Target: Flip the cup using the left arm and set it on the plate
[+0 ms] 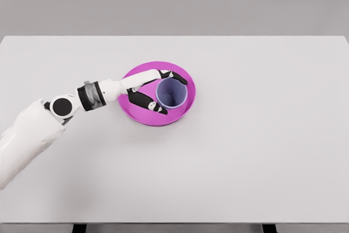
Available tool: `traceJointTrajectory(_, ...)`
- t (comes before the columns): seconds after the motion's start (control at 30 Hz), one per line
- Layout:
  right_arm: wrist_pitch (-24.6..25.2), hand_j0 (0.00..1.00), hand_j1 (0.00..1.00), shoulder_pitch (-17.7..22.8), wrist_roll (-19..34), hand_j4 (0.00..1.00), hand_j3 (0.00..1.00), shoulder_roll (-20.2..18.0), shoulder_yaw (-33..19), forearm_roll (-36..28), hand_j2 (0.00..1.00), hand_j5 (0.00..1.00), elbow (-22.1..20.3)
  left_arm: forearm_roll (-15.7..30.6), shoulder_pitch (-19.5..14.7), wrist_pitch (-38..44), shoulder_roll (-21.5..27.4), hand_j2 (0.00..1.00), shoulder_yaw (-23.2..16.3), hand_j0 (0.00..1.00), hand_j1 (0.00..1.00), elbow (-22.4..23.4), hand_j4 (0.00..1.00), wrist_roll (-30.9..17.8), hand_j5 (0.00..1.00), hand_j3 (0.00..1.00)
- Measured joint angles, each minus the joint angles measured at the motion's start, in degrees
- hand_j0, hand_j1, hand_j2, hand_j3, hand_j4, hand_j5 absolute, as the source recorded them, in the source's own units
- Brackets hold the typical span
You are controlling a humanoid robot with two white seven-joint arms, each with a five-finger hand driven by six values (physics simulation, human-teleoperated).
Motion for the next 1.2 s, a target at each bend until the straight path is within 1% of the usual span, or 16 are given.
traceJointTrajectory(0.3,0.01,1.00,1.00,0.00,0.00,1.00,1.00,0.00,0.03,0.00,1.00,1.00,0.00,0.79,-0.35,0.12,-0.22,0.76,-0.44,0.76,0.76,2.06,0.76,-0.05,0.76,0.76)
traceJointTrajectory(0.37,0.01,1.00,1.00,0.00,0.00,1.00,1.00,0.00,0.01,0.00,1.00,1.00,0.00,0.95,-0.35,0.17,-0.35,0.79,-0.48,0.79,0.79,2.20,0.79,-0.01,0.79,0.79)
traceJointTrajectory(0.43,0.01,1.00,1.00,0.00,0.00,1.00,1.00,0.00,0.03,0.00,1.00,1.00,0.00,0.86,-0.44,0.17,-0.44,0.86,-0.52,0.86,0.86,2.28,0.86,0.07,0.86,0.86)
traceJointTrajectory(0.5,0.01,1.00,1.00,0.00,0.00,1.00,1.00,0.00,0.02,0.00,1.00,1.00,0.00,0.67,-0.53,0.15,-0.47,0.91,-0.51,0.91,0.91,2.33,0.91,0.18,0.91,0.91)
traceJointTrajectory(0.67,0.01,1.00,1.00,0.00,0.00,1.00,1.00,0.00,0.03,0.00,1.00,1.00,0.00,0.30,-0.53,0.04,-0.41,0.99,-0.27,0.99,0.99,2.36,0.99,0.25,0.99,0.99)
traceJointTrajectory(0.93,0.01,1.00,1.00,0.00,0.00,1.00,1.00,0.00,0.01,0.00,1.00,1.00,0.00,0.31,-0.53,0.01,-0.28,0.99,0.47,0.99,0.99,1.89,0.99,0.34,0.99,0.99)
traceJointTrajectory(1.2,0.02,1.00,1.00,0.00,0.00,1.00,1.00,0.00,0.01,0.00,1.00,1.00,0.00,0.30,-0.18,0.00,0.04,1.00,2.68,1.00,1.00,0.81,1.00,0.35,1.00,1.00)
